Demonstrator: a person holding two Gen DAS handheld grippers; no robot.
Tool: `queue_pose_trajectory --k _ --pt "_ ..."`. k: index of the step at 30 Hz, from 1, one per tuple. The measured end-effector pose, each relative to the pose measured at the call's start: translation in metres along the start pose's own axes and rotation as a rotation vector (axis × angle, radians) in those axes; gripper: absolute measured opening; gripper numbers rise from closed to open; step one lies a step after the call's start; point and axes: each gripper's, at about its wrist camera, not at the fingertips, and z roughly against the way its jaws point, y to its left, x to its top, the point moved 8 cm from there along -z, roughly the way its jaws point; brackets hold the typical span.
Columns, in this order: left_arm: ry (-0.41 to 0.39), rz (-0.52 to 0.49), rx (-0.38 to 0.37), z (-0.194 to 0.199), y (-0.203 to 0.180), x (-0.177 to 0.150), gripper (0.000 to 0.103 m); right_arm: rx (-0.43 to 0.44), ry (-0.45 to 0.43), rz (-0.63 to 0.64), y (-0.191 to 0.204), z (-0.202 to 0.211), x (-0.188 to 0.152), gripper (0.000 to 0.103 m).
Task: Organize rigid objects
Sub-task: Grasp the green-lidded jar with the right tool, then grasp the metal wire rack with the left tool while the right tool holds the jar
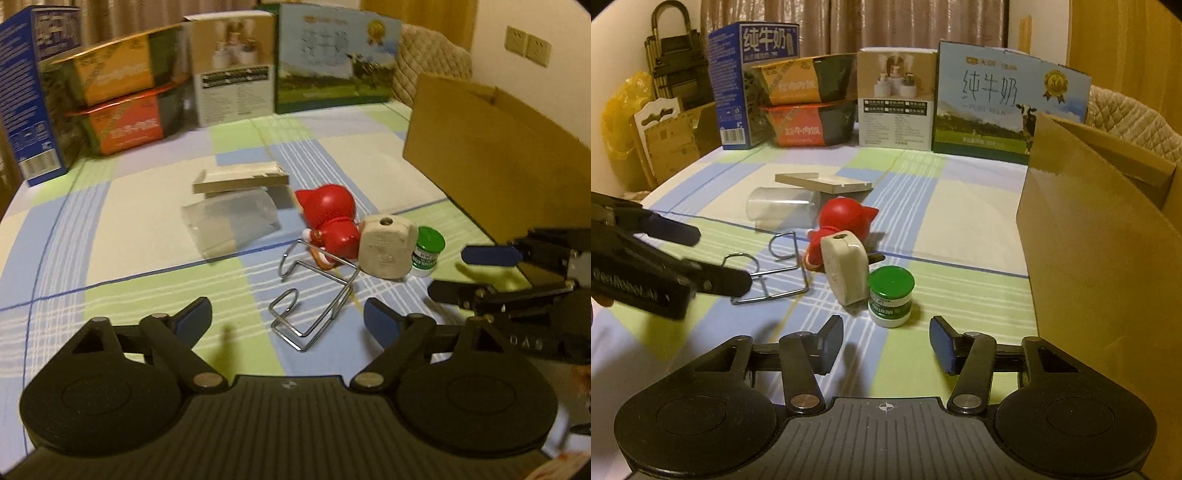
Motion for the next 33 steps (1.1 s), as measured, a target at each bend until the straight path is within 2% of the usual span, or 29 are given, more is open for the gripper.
queue_pose_trajectory --k 5,11,15,20,23,26,33 --pt "0.008 -0.017 -0.018 -0.012 -0.002 0.003 0.074 -0.011 -0.018 0.009 -0.002 -0.007 0.006 0.043" --pt "0.032 -0.043 -0.028 -0.022 -0.004 0.0 0.054 -0.017 -0.021 0.018 -0.004 -0.015 0.009 0.038" --pt "0.037 -0.048 -0.032 -0.024 -0.006 -0.001 0.046 -0.014 -0.029 0.026 -0.005 -0.021 0.012 0.035" --pt "0.045 -0.047 -0.046 -0.025 -0.009 -0.003 0.039 -0.003 -0.024 0.024 -0.004 -0.025 0.012 0.027" --pt "0.048 -0.024 -0.063 -0.023 -0.012 -0.003 0.037 0.003 -0.018 0.01 -0.004 -0.024 0.011 0.027" --pt "0.061 0.003 -0.097 -0.021 -0.016 -0.004 0.03 0.001 -0.007 -0.003 -0.003 -0.022 0.01 0.026" --pt "0.053 -0.052 -0.086 -0.022 -0.026 -0.006 0.03 -0.014 0.002 -0.024 -0.005 -0.018 0.007 0.026"
